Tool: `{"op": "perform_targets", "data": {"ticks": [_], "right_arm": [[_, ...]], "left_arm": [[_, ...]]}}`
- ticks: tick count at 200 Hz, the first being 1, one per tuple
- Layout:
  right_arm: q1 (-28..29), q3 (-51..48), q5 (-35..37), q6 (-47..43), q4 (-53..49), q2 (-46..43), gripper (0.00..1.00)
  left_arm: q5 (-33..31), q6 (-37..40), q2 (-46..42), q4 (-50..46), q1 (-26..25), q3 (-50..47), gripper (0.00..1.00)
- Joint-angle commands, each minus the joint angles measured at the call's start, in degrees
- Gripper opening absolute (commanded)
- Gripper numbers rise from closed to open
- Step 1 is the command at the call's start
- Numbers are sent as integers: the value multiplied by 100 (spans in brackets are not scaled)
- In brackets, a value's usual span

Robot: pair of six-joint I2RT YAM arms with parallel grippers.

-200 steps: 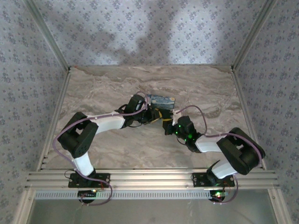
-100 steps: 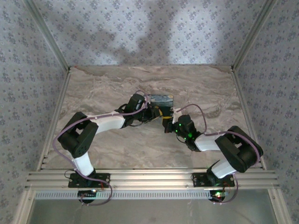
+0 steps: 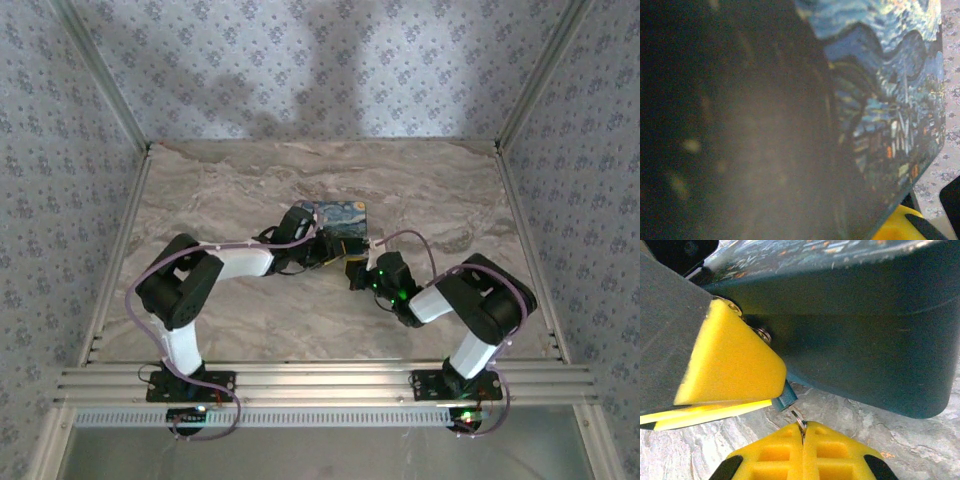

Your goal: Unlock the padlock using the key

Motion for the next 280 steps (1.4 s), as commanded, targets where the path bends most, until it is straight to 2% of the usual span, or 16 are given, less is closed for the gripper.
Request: {"op": "perform_targets", "data": {"ticks": [1, 44, 72, 122, 160, 222, 280], "right_arm": [[52, -23, 54, 157, 434, 168, 0], [54, -13, 3, 418, 376, 200, 0], [101, 40, -93, 627, 179, 94, 0], [313, 166, -234, 1145, -342, -110, 0], [348, 299, -336, 1473, -661, -252, 0], [352, 494, -503, 1690, -997, -332, 0], [360, 684, -662, 1834, -1331, -430, 0]], "left_arm": [[141, 56, -46, 109, -7, -2, 38], [42, 76, -613, 46, 213, -326, 55], [37, -122, -925, 160, 374, -646, 57], [112, -1127, -768, 1293, 341, -1157, 53], [-179, -1454, -721, 1533, 245, -1409, 52], [-341, -1725, -558, 1606, 154, -1531, 51], [-433, -1770, -344, 1703, 99, -1450, 38]]}}
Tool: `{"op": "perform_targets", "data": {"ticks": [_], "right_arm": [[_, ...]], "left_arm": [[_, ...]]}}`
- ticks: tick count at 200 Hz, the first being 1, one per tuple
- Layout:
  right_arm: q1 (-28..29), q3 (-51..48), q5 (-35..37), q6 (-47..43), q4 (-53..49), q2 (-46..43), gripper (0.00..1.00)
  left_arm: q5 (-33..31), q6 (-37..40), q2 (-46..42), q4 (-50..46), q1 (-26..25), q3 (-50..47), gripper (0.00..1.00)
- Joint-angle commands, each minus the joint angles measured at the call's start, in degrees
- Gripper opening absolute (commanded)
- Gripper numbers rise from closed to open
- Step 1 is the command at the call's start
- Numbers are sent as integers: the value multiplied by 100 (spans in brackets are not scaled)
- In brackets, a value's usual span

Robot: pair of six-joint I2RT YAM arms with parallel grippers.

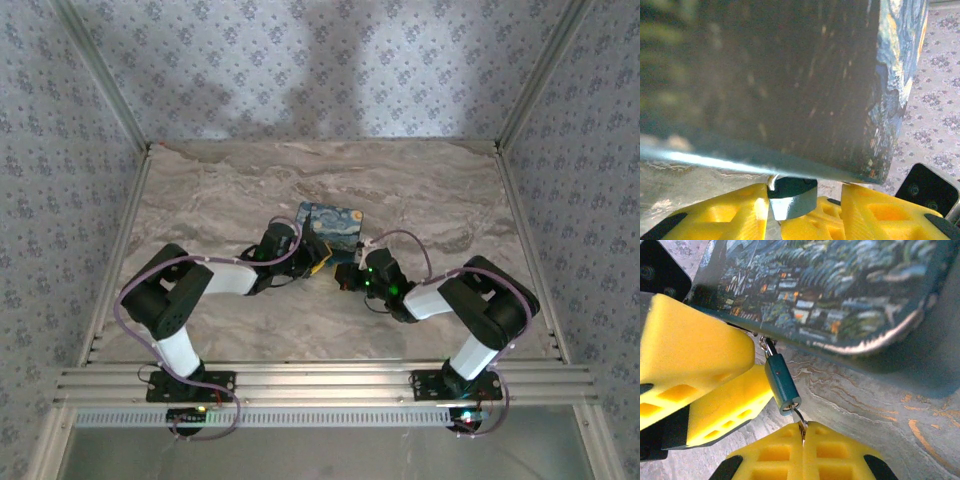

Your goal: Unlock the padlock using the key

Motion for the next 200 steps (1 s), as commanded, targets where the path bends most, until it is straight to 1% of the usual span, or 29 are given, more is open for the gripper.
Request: {"op": "perform_targets", "data": {"ticks": [1, 22, 48, 79, 126, 200], "right_arm": [[46, 225, -203, 137, -134, -218, 0], [38, 266, -158, 118, -299, -276, 0], [12, 343, -214, 159, -348, -217, 0], [-6, 429, -304, 240, -384, -164, 0], [-58, 486, -436, 407, -346, -180, 0], [-150, 511, -783, 705, -144, -184, 0]], "left_arm": [[-45, -190, 201, 65, -64, 27, 38], [-107, -201, 197, 20, -74, -14, 38], [-205, -201, 133, -168, -77, -56, 46], [-290, -199, 91, -228, -102, -90, 47], [-302, -252, 208, -206, -150, -30, 41], [-343, -271, 271, -75, -174, 1, 18]]}}
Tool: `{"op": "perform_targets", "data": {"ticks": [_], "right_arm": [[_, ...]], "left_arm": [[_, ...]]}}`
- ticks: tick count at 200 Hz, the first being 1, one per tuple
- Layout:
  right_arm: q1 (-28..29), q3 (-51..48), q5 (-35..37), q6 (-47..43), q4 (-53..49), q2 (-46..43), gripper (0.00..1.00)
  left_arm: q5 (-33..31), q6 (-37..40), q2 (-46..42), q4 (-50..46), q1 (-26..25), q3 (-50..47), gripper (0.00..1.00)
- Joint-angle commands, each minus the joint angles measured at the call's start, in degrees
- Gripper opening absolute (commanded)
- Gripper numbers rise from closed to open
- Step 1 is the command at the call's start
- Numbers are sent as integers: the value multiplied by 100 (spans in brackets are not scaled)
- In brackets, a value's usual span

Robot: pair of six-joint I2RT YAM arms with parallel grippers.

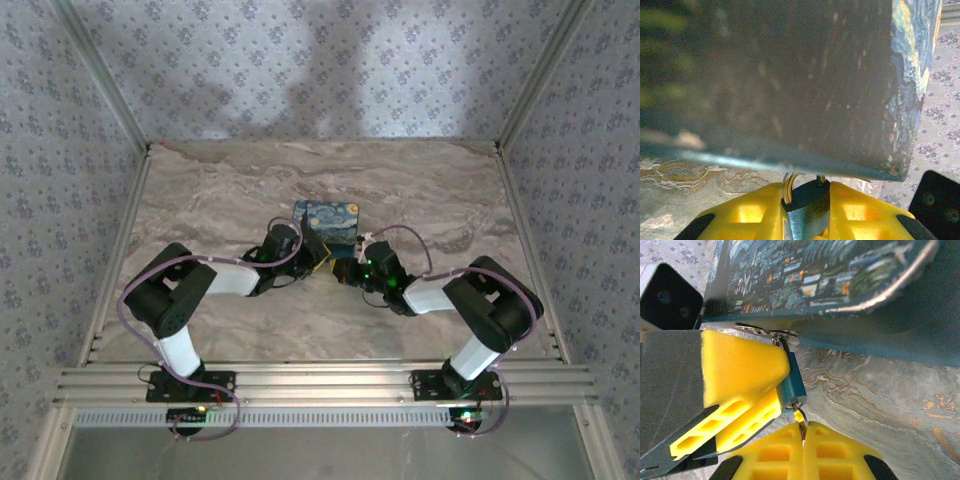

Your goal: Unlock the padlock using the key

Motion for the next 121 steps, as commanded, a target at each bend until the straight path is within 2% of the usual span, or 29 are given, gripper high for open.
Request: {"op": "perform_targets", "data": {"ticks": [1, 65, 121], "right_arm": [[-18, 204, -428, 168, 328, -63, 0], [-138, 255, -610, 161, 143, -62, 0], [-293, -7, -289, -332, -568, -514, 30]], "left_arm": [[96, -247, 184, -195, -84, 1, 18], [79, -283, 92, -118, -84, 1, 9], [54, -482, 70, -32, -82, -2, 7]]}}
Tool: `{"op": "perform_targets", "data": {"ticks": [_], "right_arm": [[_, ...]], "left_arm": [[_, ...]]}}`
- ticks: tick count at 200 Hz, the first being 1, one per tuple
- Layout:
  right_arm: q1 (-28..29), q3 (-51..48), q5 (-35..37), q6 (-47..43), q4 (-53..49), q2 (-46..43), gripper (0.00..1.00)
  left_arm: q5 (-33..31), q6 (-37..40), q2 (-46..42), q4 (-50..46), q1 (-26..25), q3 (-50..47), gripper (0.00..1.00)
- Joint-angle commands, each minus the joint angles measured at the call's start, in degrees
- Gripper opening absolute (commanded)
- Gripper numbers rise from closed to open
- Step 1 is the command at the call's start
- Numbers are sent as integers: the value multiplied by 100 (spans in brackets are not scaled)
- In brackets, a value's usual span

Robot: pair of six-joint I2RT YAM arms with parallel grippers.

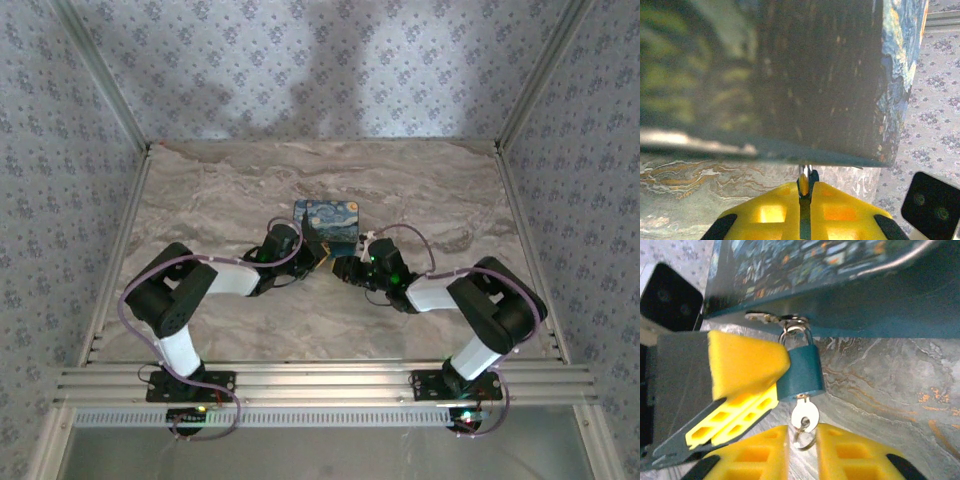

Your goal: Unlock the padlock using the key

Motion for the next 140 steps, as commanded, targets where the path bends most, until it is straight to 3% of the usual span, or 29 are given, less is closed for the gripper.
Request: {"op": "perform_targets", "data": {"ticks": [1, 48, 93, 140], "right_arm": [[-96, -49, 58, -344, -260, -370, 30], [-321, -386, 442, -1366, -870, -1223, 47], [142, -105, 1439, -4342, -1939, -2232, 63], [728, -320, 2052, -7131, -1516, -2436, 70]], "left_arm": [[112, -328, 48, -136, -65, -3, 7], [115, -354, 29, -74, -62, -2, 5], [125, -373, -39, -57, -70, -10, 5], [125, -417, -110, -56, -57, -46, 3]]}}
